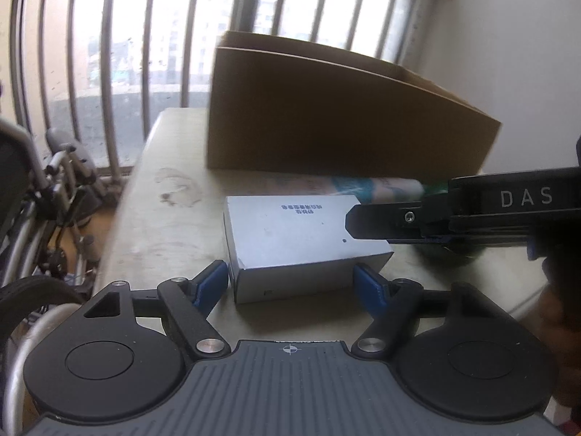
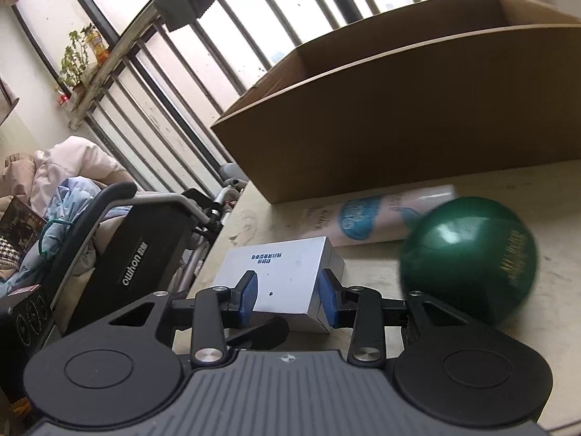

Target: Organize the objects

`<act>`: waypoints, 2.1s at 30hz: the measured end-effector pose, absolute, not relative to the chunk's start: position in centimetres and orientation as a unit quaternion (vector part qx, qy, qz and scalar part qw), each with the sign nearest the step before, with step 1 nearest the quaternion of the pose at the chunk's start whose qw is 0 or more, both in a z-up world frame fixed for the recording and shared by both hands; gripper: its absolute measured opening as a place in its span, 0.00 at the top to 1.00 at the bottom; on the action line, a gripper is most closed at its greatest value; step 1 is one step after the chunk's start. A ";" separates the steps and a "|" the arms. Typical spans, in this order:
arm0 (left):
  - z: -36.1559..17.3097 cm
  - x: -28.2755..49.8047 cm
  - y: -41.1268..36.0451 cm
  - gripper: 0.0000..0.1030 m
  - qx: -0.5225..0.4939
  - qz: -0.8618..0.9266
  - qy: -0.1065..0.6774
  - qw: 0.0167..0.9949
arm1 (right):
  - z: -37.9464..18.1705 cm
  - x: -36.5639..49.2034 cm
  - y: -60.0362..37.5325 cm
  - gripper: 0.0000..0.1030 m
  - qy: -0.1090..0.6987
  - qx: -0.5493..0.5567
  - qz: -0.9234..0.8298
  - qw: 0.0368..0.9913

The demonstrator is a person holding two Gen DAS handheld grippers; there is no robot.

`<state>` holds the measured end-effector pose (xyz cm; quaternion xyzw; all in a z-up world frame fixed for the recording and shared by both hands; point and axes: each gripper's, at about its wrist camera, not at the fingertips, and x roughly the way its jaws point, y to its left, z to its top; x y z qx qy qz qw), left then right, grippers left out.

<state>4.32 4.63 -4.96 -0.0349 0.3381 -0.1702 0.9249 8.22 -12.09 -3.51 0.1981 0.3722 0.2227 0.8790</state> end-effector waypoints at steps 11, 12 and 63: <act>-1.8 2.3 5.1 0.17 -0.036 -0.159 0.309 0.937 | -0.9 6.3 -15.3 0.54 0.313 0.213 0.232 0.896; -1.4 2.1 5.0 0.16 -0.037 -0.168 0.301 0.938 | -0.6 5.8 -16.3 0.51 0.300 0.214 0.227 0.901; -5.8 5.6 -9.6 0.12 0.054 -0.349 0.354 0.866 | -4.5 7.1 -26.6 0.38 0.376 0.273 0.172 0.868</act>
